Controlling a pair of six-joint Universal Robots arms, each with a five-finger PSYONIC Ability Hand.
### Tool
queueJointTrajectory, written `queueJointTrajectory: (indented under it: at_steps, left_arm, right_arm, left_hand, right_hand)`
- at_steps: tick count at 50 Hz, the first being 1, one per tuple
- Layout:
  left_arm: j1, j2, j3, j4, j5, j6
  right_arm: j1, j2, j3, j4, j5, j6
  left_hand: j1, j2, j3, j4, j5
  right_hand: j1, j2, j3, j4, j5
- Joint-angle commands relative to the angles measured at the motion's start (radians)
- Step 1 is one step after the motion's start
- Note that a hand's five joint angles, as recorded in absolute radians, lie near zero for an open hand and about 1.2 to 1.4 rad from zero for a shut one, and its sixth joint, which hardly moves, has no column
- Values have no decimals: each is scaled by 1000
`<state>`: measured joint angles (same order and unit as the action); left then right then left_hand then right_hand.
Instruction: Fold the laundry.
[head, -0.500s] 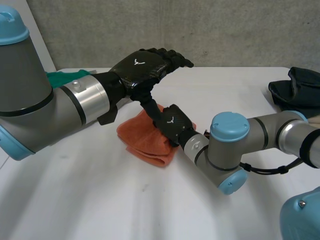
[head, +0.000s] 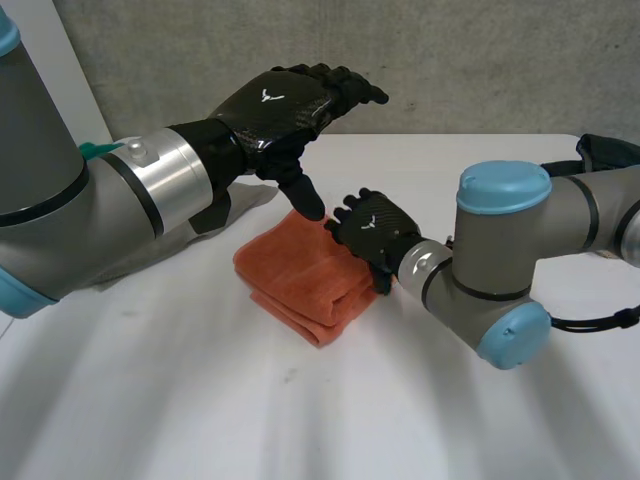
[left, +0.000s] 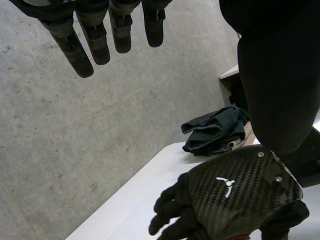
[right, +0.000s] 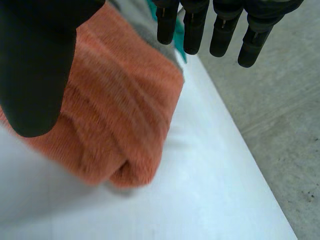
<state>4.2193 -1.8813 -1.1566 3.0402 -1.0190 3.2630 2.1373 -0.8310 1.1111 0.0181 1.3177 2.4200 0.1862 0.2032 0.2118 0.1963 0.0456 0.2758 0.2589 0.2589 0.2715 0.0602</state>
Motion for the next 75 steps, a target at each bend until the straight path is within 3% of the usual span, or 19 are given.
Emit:
queueJointTrajectory:
  at_steps: [1,11,33,41,45,48,49,50,55,65,75]
  left_arm:
    - [5,-9,1,0,0,-3]
    - [11,-13,3,0,0,-8]
    - [19,-24,3,5,7,-20]
    - [27,-24,1,5,13,-26]
    - [31,-25,0,9,17,-32]
    - [34,-25,0,14,20,-37]
    - [34,-25,0,14,20,-39]
    - [37,-25,0,15,22,-42]
    - [47,-25,2,17,27,-48]
    - [64,-21,8,19,31,-69]
    - [71,11,6,19,33,-92]
  right_arm:
    - [-17,23,21,34,-63,-59]
    - [-13,81,27,-55,-118,-42]
    - [38,205,-102,-162,-106,-39]
    - [50,260,-188,-170,-64,-32]
    - [56,288,-227,-170,-55,-21]
    - [59,306,-254,-170,-57,-9]
    - [61,309,-260,-170,-57,-2]
    - [61,314,-269,-171,-57,10]
    - [65,311,-289,-194,-51,53]
    - [7,181,-298,-362,135,221]
    - [-206,27,-324,-399,268,283]
  left_hand:
    - [-12,-29,-37,-22,-46]
    - [-12,-29,-37,-22,-46]
    - [-12,-29,-37,-22,-46]
    - [-12,-29,-37,-22,-46]
    - [-12,-29,-37,-22,-46]
    - [-12,-29,-37,-22,-46]
    - [-12,-29,-37,-22,-46]
    - [-12,-29,-37,-22,-46]
    - [-12,-29,-37,-22,-46]
    - [-12,-29,-37,-22,-46]
    - [-12,-29,-37,-22,-46]
  right_hand:
    - [-40,-23,-23,-35,2]
    - [-25,-8,-8,-21,16]
    - [40,57,57,44,81]
    - [160,177,177,164,201]
    - [298,315,315,302,339]
    - [567,584,584,571,608]
    - [690,707,707,695,731]
    - [1095,1112,1112,1100,1137]
    - [1120,1137,1137,1125,1162]
    - [1120,1137,1137,1125,1162]
    - [1120,1137,1137,1125,1162]
